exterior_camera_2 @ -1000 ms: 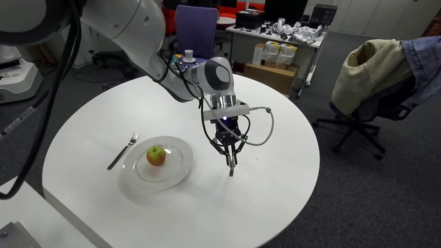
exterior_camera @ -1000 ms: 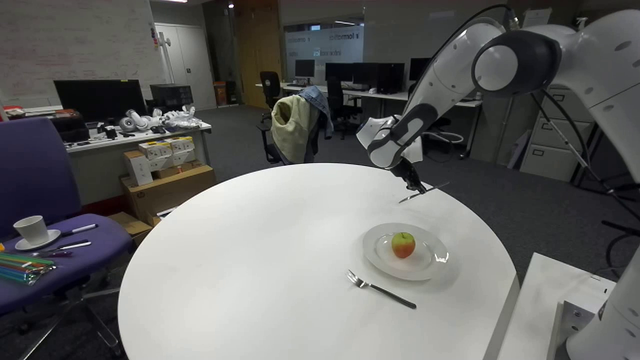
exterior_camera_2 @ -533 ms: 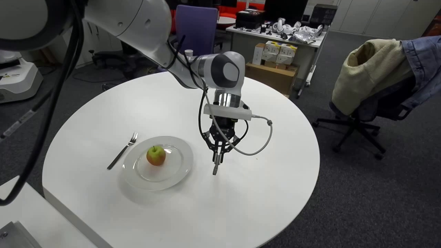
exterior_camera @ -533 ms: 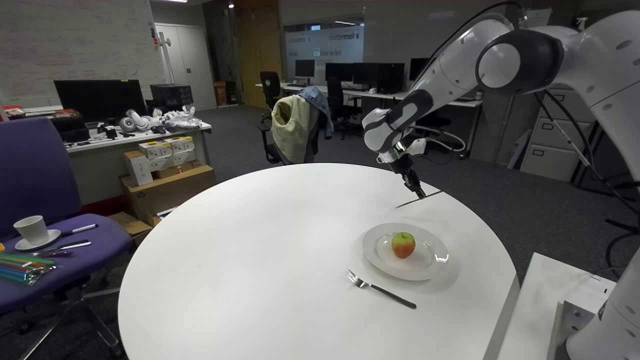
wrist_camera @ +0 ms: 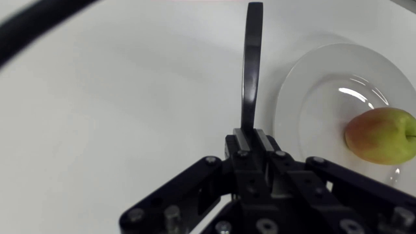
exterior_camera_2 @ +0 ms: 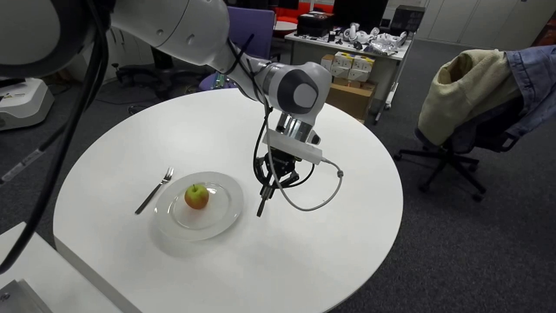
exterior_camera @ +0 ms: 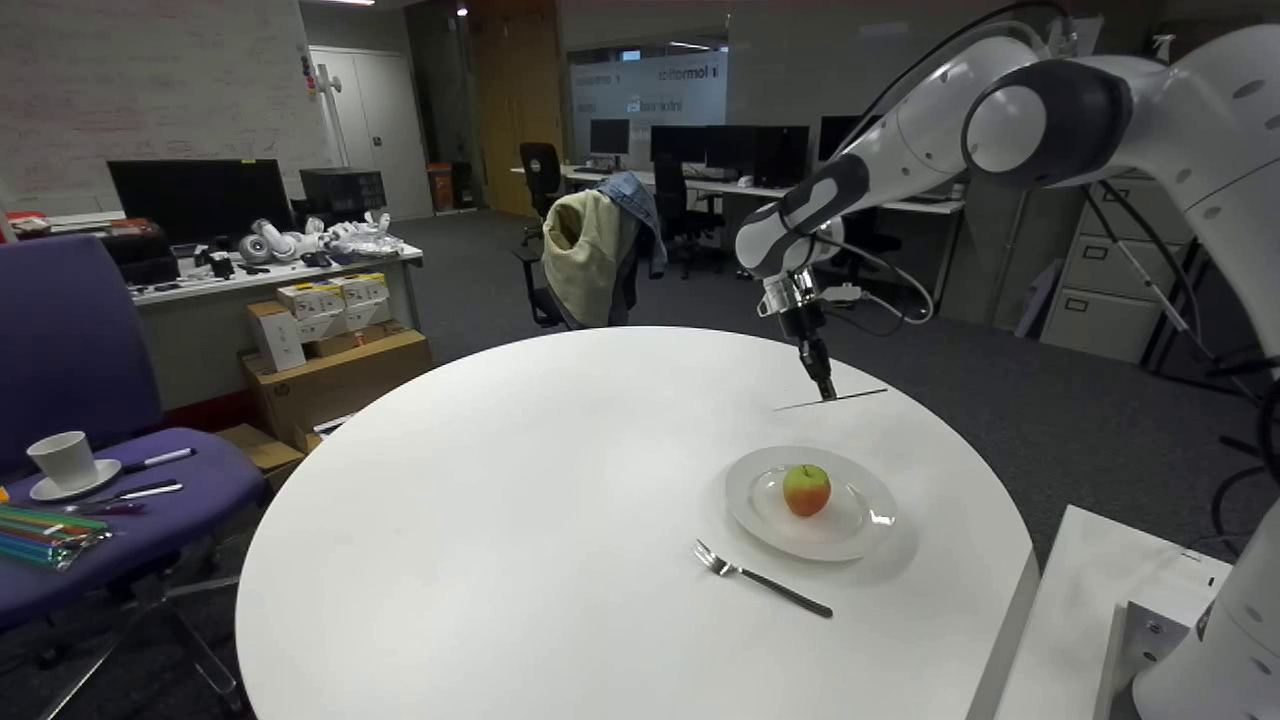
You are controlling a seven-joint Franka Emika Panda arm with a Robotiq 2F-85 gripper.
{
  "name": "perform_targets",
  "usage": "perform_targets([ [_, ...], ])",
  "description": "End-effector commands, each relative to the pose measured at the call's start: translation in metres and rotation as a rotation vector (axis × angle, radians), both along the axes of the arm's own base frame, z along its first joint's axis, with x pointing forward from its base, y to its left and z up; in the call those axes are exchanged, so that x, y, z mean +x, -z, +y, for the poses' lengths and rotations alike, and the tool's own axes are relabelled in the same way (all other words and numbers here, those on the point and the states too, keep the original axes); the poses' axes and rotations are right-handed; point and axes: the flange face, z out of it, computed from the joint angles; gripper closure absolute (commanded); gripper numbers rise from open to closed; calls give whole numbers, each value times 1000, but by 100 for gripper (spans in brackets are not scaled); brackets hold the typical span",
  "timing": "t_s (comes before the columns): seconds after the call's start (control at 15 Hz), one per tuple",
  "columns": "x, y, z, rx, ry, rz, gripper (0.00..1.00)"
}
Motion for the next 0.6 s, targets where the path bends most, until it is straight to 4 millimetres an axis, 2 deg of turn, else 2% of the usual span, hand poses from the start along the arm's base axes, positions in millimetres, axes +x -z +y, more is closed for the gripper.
perform_targets([
  [0.0, 5, -7, -6, 112, 58, -57, 98],
  [0.27, 7, 3, -2, 194, 130, -85, 98],
  [0.53, 13, 30, 14, 342, 210, -117, 98],
])
